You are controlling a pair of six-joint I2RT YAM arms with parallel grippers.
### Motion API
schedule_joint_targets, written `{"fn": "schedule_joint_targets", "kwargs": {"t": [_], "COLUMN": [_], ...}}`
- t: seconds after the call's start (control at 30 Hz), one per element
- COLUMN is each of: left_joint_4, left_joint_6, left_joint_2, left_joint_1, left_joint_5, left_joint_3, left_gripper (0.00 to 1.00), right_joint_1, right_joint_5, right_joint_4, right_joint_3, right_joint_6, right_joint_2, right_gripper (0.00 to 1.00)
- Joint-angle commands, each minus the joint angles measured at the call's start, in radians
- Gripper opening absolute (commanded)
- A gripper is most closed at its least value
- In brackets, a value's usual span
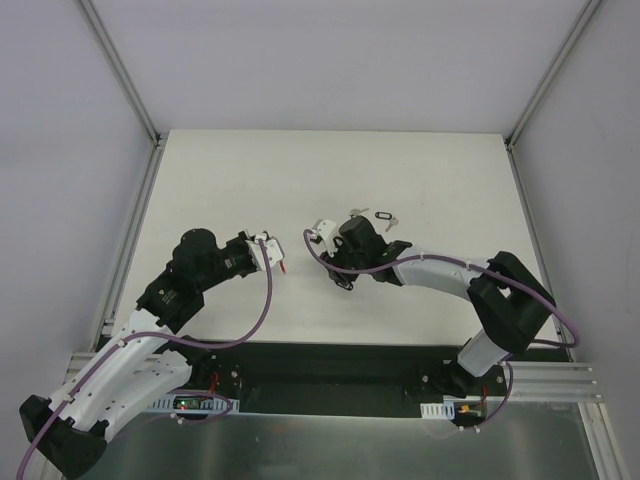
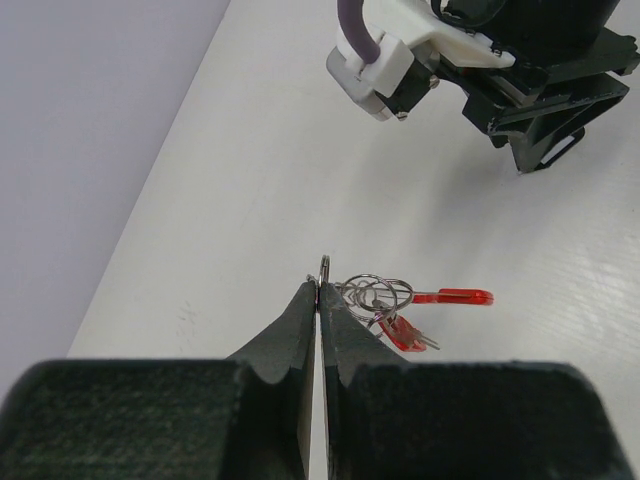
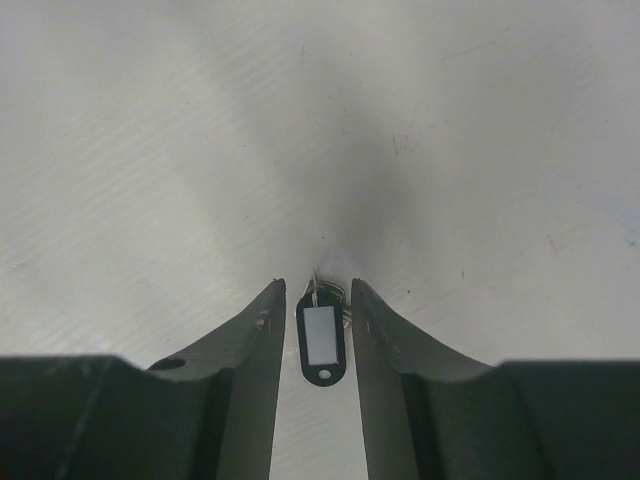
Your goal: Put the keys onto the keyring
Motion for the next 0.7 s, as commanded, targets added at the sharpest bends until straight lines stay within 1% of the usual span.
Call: {"fn": "schedule_joint_targets", "kwargs": {"t": [0.0, 0.17, 0.4, 0.67], "left_joint_4": [0.045, 0.043, 0.043, 0.043], "left_joint_6": [-0.001, -0.003, -0.001, -0.003], "left_joint_2": [0.002, 0.004, 0.007, 0.011], "left_joint_1": [0.011, 0.011, 0.011, 0.011], "left_joint_5": [0.036, 0.036, 0.039, 0.036], "left_joint_3": [0.016, 0.014, 0.016, 0.014], "left_gripper": [0.00, 0.00, 0.00, 0.00], "right_joint_1": [0.001, 0.001, 0.001, 0.003], "right_joint_5": [0.015, 0.012, 0.022, 0.018], "right_joint_4": [0.076, 0.027, 0.021, -0.006], "right_joint_3": [-0.020, -0.008, -0.002, 0.012], "right_joint_6": [0.015, 0.010, 0.010, 0.009], "right_joint_2": [0.019, 0.028, 0.051, 0.071], "right_gripper": [0.35, 0.34, 0.28, 0.25]}}
